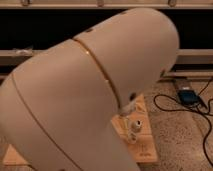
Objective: Stand the bottle upright
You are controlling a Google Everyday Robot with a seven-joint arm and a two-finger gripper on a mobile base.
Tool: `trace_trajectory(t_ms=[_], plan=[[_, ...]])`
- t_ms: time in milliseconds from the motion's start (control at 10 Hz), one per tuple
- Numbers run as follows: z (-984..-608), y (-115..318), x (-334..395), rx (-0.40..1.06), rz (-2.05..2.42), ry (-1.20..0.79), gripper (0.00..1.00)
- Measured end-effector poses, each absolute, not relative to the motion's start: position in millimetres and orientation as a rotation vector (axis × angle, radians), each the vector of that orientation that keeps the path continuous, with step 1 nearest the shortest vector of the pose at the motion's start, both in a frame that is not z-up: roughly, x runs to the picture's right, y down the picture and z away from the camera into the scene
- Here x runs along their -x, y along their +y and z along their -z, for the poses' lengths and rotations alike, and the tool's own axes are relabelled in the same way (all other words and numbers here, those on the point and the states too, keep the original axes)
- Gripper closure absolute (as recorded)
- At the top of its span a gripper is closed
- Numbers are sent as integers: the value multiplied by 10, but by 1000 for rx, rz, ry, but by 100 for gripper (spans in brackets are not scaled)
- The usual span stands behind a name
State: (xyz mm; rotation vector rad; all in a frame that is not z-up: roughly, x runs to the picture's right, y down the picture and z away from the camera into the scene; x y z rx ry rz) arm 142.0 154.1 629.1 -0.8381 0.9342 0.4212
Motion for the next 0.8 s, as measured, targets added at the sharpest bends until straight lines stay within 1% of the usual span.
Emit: trace_trajectory(t_ms=[300,600,800], plan=[[-6186,1353,-1305,841,-457,855,20],[-6164,1218,-1214,841,-514,794,20],[-6160,1217,-1221,842,-525,792,20]])
